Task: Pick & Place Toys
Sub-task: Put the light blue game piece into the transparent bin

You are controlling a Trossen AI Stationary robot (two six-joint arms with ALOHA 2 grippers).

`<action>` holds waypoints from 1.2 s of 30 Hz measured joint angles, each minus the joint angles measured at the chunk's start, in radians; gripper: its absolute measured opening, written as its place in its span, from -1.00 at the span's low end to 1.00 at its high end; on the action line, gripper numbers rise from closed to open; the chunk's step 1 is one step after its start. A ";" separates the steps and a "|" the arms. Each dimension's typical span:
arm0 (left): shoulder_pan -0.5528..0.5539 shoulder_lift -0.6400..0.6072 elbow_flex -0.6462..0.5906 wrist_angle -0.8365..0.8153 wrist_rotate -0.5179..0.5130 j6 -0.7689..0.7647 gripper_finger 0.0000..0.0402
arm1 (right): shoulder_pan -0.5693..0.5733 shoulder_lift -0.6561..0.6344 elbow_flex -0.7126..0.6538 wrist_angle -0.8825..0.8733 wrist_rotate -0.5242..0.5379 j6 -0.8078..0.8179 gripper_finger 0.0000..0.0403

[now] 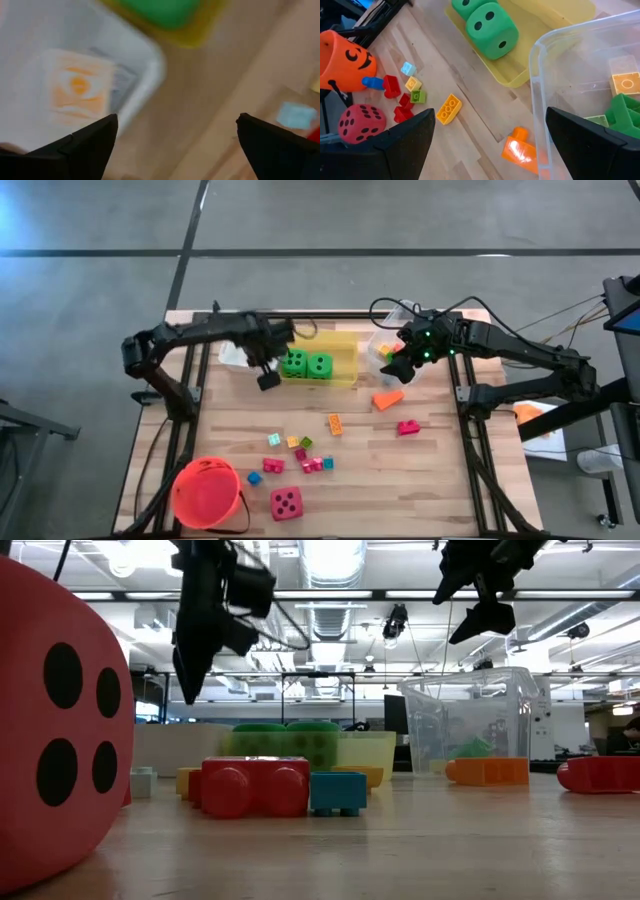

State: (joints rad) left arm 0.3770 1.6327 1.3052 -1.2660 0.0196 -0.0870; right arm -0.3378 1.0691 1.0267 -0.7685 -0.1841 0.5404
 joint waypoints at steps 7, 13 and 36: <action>-0.283 -0.009 -0.001 0.063 -0.052 -0.011 0.75 | 0.000 0.000 0.000 0.005 0.000 -0.001 0.86; -0.412 -0.007 -0.068 0.203 -0.053 -0.073 0.58 | 0.000 0.000 0.000 0.005 0.000 0.000 0.86; -0.626 -0.007 -0.307 0.488 0.059 -0.268 0.50 | 0.000 0.000 0.000 0.003 -0.008 0.021 0.86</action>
State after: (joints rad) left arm -0.2486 1.6260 0.9981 -0.7782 0.0787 -0.3549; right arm -0.3379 1.0691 1.0267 -0.7654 -0.1922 0.5617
